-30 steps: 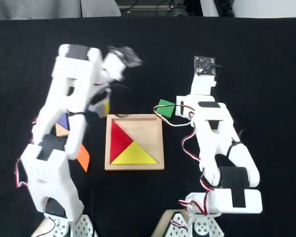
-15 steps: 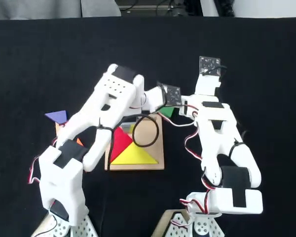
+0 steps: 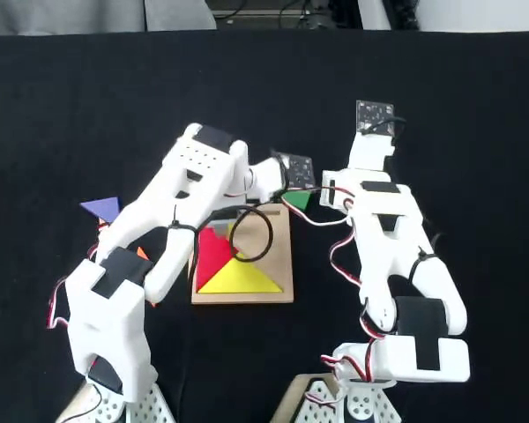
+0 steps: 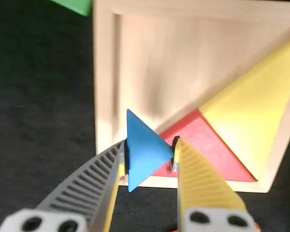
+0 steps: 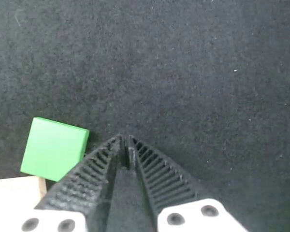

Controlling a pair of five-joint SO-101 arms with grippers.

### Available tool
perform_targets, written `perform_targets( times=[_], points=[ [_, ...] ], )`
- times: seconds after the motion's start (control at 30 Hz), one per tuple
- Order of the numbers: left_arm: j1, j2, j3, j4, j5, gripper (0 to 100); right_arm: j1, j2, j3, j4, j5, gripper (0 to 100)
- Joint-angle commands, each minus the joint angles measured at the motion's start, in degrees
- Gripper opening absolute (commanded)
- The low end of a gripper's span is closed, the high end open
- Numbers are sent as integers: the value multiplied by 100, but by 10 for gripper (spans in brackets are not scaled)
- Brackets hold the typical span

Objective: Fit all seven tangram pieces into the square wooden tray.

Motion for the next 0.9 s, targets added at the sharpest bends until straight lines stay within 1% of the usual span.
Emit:
perform_targets(
  times=[0.0, 0.13, 0.2, 0.3, 0.47, 0.57, 0.67, 0.73, 0.87],
  points=[
    [-22, -273, 57, -44, -18, 155, 18, -268, -127, -114, 70, 11],
    [-92, -273, 75, -132, 18, 205, 18, -259, -127, -114, 79, 11],
    [-136, -273, 92, -299, 44, 209, 18, -259, -127, -114, 79, 11],
    [-189, -273, 92, -475, 299, 214, 18, -259, -127, -114, 79, 11],
    [-215, -273, 92, -607, 343, 214, 18, -259, -127, -114, 79, 11],
    [-136, -273, 92, -598, 387, 212, 18, -259, -127, -114, 79, 11],
    [163, -273, 75, -615, 818, 213, 18, -259, -127, -114, 79, 11],
    [286, -246, 92, -624, 870, 213, 18, -259, -127, -114, 79, 11],
    [277, 185, 48, -1037, 914, 213, 18, -259, -119, -114, 79, 11]
  ],
)
